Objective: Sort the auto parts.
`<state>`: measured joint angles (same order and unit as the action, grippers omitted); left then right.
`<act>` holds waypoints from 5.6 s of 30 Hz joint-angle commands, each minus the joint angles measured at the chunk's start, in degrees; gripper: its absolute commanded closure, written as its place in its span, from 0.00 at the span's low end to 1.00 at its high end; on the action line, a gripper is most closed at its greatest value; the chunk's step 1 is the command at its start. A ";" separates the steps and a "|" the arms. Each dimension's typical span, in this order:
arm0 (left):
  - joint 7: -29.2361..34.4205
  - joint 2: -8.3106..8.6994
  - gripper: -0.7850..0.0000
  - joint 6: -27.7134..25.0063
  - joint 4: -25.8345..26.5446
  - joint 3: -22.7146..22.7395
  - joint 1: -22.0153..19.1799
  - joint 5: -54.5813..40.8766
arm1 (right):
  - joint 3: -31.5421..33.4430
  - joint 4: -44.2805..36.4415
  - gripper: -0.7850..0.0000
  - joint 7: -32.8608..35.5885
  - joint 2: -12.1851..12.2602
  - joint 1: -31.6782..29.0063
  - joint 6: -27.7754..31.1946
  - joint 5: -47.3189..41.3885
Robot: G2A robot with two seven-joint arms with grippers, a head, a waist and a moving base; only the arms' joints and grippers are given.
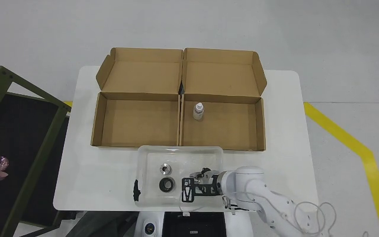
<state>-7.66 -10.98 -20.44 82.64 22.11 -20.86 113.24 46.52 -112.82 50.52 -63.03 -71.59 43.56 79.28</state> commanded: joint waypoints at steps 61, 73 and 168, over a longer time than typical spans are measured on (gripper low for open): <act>0.00 0.00 0.00 0.00 0.00 0.00 0.00 0.00 | 20.12 -3.95 1.00 -25.02 2.77 2.78 -0.05 -3.71; 0.00 0.00 0.00 0.00 0.00 0.00 0.00 0.00 | 16.38 9.65 1.00 -19.63 1.76 13.67 1.52 -7.65; 0.00 0.00 0.00 0.00 0.00 0.00 0.00 0.00 | -8.55 6.48 0.52 -14.41 -3.88 19.25 -1.66 -8.25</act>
<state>-7.66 -10.98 -20.44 82.64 22.11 -20.86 113.24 38.39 -106.72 36.10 -66.75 -52.55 41.91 70.88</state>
